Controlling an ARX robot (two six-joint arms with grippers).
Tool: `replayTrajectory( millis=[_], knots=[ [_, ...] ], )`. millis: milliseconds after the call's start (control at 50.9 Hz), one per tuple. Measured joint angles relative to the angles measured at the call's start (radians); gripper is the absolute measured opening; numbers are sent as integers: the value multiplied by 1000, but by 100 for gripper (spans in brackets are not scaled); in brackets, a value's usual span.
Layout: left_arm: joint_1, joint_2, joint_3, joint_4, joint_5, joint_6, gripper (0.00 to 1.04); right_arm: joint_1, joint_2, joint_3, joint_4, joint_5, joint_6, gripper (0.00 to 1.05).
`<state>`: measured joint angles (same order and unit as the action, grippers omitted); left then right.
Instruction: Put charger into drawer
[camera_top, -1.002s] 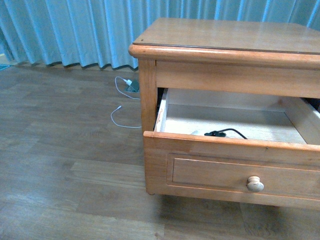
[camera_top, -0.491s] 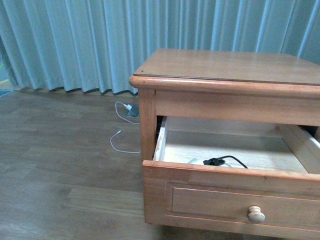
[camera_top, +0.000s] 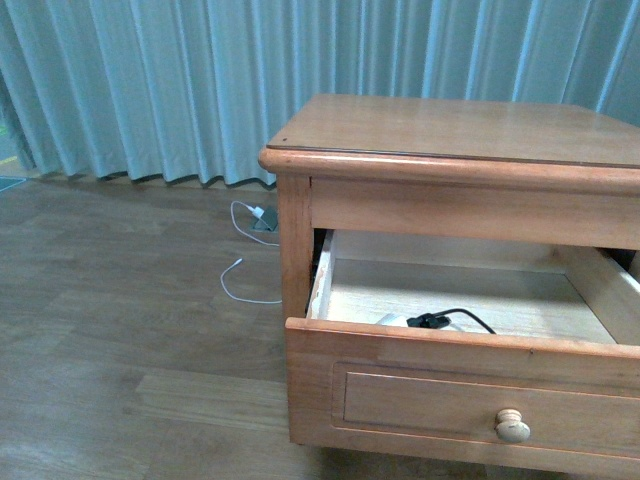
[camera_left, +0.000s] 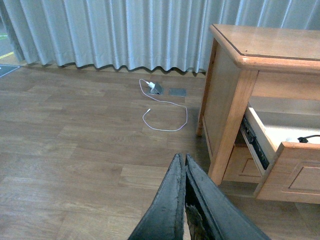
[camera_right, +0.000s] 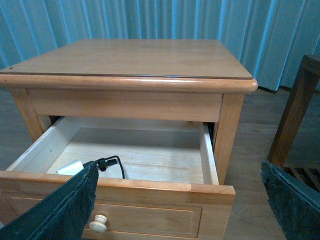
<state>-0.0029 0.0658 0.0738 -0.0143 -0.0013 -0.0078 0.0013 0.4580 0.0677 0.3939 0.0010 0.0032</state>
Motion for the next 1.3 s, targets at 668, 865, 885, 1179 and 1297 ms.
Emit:
replayTrajectory(
  millis=[668,865,885,1179,1297],
  knots=[
    [0,-63,-61,9,0,0,4,0,0,0,0,-1,0,97],
    [0,-63,-61,9,0,0,37,23,93,108,-366,25,-29,97],
    [0,-63,-61,9,0,0,39,24,105,112,-381,21,-33,97],
    [0,-64,-61,9,0,0,89,11,619,285,-333,-111,-146,97],
    [0,-64,-61,9,0,2,99,20,862,372,-239,-113,-144,97]
  ],
)
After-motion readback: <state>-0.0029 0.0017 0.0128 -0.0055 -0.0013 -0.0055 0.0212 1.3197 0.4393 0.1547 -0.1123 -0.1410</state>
